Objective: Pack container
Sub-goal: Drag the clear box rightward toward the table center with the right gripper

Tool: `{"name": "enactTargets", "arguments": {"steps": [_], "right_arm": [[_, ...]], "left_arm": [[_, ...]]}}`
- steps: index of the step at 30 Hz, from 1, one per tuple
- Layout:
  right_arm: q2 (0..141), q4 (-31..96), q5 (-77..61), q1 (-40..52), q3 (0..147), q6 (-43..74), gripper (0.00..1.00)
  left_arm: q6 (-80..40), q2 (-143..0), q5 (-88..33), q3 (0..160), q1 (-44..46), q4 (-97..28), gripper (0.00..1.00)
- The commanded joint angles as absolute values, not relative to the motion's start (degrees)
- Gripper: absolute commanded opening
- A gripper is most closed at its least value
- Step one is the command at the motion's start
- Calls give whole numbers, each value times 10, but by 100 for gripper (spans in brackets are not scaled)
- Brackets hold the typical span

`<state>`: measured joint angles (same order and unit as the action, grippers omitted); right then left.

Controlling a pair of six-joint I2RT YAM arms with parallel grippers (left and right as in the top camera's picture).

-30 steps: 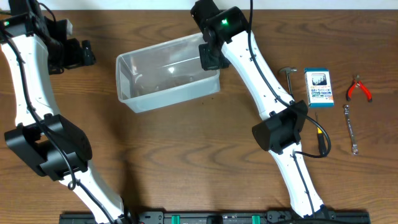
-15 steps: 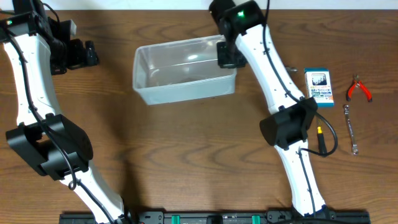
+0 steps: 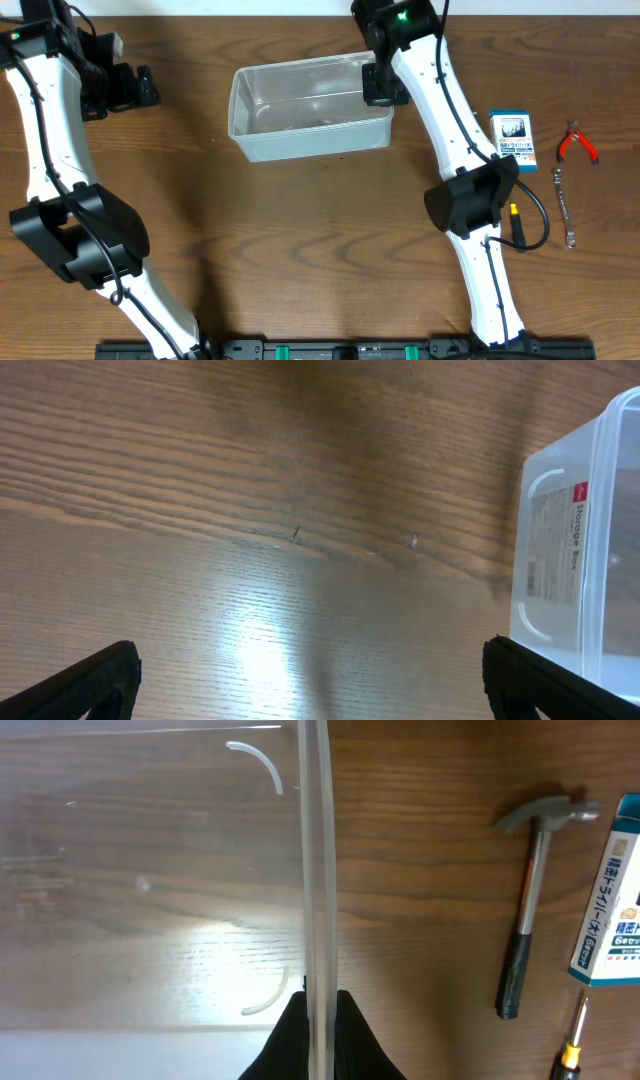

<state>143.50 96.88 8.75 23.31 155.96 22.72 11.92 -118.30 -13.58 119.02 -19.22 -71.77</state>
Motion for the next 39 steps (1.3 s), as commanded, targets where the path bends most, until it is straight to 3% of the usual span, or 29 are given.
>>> {"name": "enactTargets", "arguments": {"steps": [1, 20, 39], "right_arm": [[1404, 973, 66, 229, 1575, 201, 1], [1340, 973, 60, 211, 1572, 181, 1], [1340, 973, 55, 220, 1476, 182, 1]], "left_arm": [[124, -1187, -142, 1193, -192, -723, 98], [124, -1187, -173, 1193, -192, -733, 98], [124, -1187, -191, 1193, -192, -750, 98]]}}
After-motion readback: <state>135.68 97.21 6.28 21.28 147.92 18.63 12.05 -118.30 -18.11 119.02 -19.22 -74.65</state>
